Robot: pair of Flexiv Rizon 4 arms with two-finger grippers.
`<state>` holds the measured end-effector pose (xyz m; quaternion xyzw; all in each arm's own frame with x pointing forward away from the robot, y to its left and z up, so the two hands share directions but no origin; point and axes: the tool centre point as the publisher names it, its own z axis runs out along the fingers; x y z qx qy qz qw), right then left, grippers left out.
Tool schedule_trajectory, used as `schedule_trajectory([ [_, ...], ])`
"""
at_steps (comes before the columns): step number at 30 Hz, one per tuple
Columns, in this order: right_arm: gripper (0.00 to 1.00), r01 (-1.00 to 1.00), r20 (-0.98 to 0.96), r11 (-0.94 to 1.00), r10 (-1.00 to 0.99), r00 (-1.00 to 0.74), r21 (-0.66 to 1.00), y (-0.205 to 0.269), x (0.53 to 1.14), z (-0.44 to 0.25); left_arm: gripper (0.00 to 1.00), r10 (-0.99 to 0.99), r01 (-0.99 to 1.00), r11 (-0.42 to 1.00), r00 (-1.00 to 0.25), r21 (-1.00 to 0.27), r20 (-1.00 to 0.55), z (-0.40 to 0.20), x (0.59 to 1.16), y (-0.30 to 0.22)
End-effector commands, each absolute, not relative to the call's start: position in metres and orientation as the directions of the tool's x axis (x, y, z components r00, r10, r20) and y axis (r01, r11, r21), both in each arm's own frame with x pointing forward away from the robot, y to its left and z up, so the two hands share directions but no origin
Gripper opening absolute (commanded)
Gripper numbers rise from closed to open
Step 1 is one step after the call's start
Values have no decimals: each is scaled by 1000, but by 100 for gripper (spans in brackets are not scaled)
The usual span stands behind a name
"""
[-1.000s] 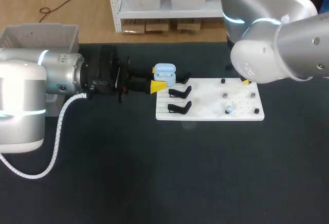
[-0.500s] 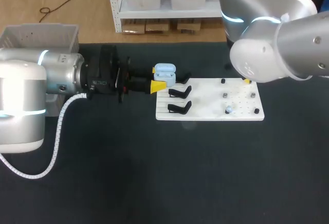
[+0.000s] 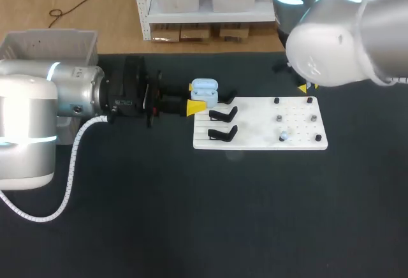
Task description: Pick up each earbud case from the left stands, insert the matching earbuds, close the lid, and place the case in the box.
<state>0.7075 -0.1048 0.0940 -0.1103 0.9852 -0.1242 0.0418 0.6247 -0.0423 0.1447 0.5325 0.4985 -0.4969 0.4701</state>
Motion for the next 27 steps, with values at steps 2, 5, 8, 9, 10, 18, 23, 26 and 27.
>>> schedule_trajectory([
  [2, 0, -200, -44, 952, -216, -975, -231, -88, 672, 149, 0, 62, 998, -57, 11, 8, -998, 144, 623, -42],
  [5, 0, -198, 4, 959, -201, -980, -203, -75, 659, 168, 0, 62, 998, -57, 11, 8, -998, 144, 623, -42],
  [8, 0, -199, 47, 964, -194, -980, -177, -59, 646, 188, 0, 62, 998, -57, 11, 8, -998, 144, 623, -42],
  [9, 0, -198, 55, 965, -192, -980, -174, -54, 642, 193, 0, 62, 998, -57, 11, 8, -998, 144, 623, -42],
  [10, 0, -198, 53, 965, -192, -980, -173, -50, 640, 198, 0, 62, 998, -57, 11, 8, -998, 144, 623, -42],
  [18, 0, -242, 35, 965, -240, -970, -99, -5, 616, 216, 0, 62, 998, -57, 11, 8, -998, 144, 623, -42],
  [23, 0, -242, 35, 965, -240, -970, -99, -5, 616, 216, 0, 62, 998, -57, 11, 8, -998, 144, 623, -42],
  [26, 0, -242, 35, 965, -240, -970, -99, -5, 616, 216, 0, 62, 998, -57, 11, 8, -998, 144, 623, -42],
  [27, 0, -242, 35, 965, -240, -970, -99, -5, 616, 216, 0, 62, 998, -57, 11, 8, -998, 144, 623, -42],
])
